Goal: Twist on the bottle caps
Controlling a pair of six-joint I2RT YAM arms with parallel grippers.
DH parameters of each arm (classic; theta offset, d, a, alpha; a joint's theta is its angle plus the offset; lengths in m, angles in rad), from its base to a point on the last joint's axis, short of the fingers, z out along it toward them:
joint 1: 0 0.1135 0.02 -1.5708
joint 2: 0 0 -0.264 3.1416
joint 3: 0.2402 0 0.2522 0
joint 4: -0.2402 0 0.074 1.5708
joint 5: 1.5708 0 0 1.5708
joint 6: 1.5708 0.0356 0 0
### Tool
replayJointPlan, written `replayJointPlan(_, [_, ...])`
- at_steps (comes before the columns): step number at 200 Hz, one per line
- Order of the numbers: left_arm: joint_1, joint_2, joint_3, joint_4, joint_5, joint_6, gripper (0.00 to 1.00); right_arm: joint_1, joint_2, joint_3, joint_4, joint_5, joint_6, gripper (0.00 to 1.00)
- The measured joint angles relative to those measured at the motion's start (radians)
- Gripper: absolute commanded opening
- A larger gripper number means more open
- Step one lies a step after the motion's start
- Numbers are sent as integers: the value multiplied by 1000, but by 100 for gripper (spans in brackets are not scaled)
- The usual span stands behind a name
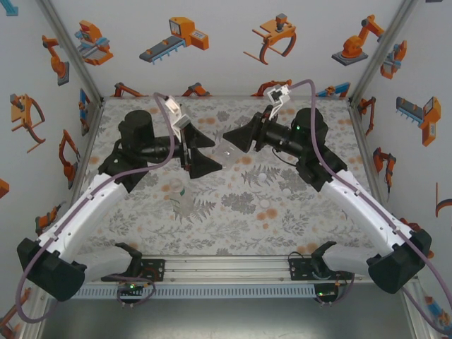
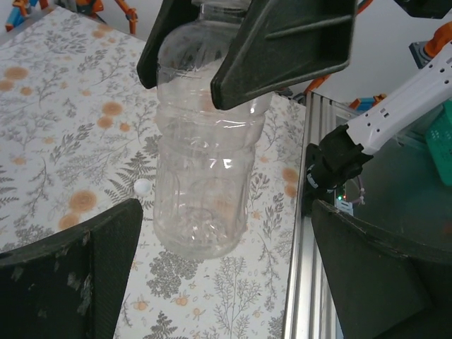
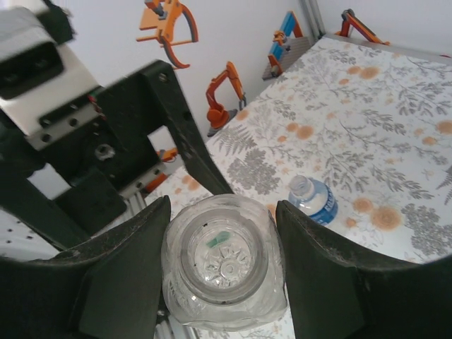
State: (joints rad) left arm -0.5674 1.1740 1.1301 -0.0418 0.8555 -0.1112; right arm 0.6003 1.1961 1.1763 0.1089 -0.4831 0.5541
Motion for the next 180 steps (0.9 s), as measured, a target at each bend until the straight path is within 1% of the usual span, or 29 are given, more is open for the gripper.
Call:
replayJointPlan(28, [-52, 66, 31, 5, 4, 0, 90, 1, 0, 5, -1, -21, 34, 19])
replayJointPlan(65, [-100, 119, 66, 3, 14, 0, 77, 3, 0, 23, -20, -25, 55, 17])
replayJointPlan(90, [-107, 131, 80, 3, 21, 1, 66, 4, 0, 42, -36, -25, 62, 17])
replayJointPlan(115, [-108, 136, 83, 3, 25, 4, 63, 6, 0, 53, -45, -26, 67, 16])
replayJointPlan(135, [-113, 145, 86, 2, 28, 5, 57, 6, 0, 60, -53, -28, 68, 15])
replayJointPlan(180, [-114, 151, 92, -6, 33, 4, 47, 9, 1, 65, -61, -32, 66, 15])
